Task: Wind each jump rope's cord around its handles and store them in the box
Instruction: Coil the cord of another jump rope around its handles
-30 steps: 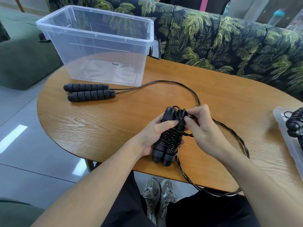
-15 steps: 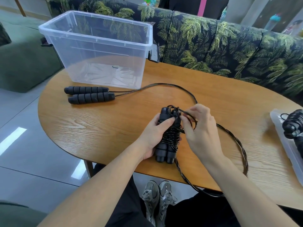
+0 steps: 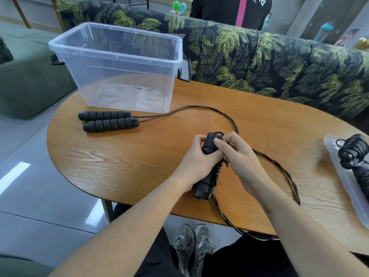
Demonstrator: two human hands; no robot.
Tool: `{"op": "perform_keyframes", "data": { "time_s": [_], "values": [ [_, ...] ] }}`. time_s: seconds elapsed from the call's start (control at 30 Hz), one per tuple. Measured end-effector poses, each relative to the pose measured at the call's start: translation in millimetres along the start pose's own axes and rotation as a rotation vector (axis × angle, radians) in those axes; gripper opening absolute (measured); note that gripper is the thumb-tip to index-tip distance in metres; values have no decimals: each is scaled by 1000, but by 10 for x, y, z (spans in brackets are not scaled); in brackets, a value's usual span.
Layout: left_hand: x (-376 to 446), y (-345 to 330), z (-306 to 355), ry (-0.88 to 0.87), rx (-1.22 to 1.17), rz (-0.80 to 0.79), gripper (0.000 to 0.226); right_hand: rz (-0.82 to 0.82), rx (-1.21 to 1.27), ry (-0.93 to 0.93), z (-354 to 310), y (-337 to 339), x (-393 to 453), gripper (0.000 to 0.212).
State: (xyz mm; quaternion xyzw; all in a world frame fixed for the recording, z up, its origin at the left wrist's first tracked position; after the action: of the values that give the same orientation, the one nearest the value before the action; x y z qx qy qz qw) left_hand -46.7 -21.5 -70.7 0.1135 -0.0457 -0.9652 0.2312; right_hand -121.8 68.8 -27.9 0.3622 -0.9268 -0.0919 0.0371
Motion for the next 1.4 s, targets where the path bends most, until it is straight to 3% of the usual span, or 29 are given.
{"op": "perform_keyframes", "data": {
  "time_s": [0.23,0.33,0.47,0.67,0.83,0.93,1.2,1.3,1.4],
  "values": [
    [96,19,188,-53,540,12,77,42,406,12,-111,137,19,25],
    [93,92,321,-107,793,123,74,148,648,-60,-19,347,70,21],
    [79,51,434,-213,1046,201,74,236,682,-195,186,536,16,23],
    [93,-136,610,-297,1317,252,87,205,807,-334,333,656,-192,56],
    [159,-424,852,-302,1373,274,90,83,770,-376,326,623,-324,36],
    [198,-701,939,-326,1397,242,95,83,777,-356,290,734,-314,38],
    [301,-1427,1196,-449,1364,167,94,266,731,-262,342,1409,-273,27],
    [379,-1653,1263,-463,1283,37,97,326,746,-270,404,1768,-269,27],
    [465,-1802,1249,-287,965,-160,101,380,737,-274,427,2182,-281,27]
  ]
}}
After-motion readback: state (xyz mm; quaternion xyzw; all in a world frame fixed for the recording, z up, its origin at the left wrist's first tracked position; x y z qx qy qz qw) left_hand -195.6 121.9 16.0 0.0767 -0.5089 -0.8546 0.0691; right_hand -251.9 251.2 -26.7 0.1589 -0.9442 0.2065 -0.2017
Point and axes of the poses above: each hand's wrist, its own x-axis towards the middle knuckle, its own y-axis out of the back of the hand, z = x × y, the point moved 8 cm from there along x, towards the middle knuckle, and after that the axes turned 9 degrees about x, right-handed, at the moved point
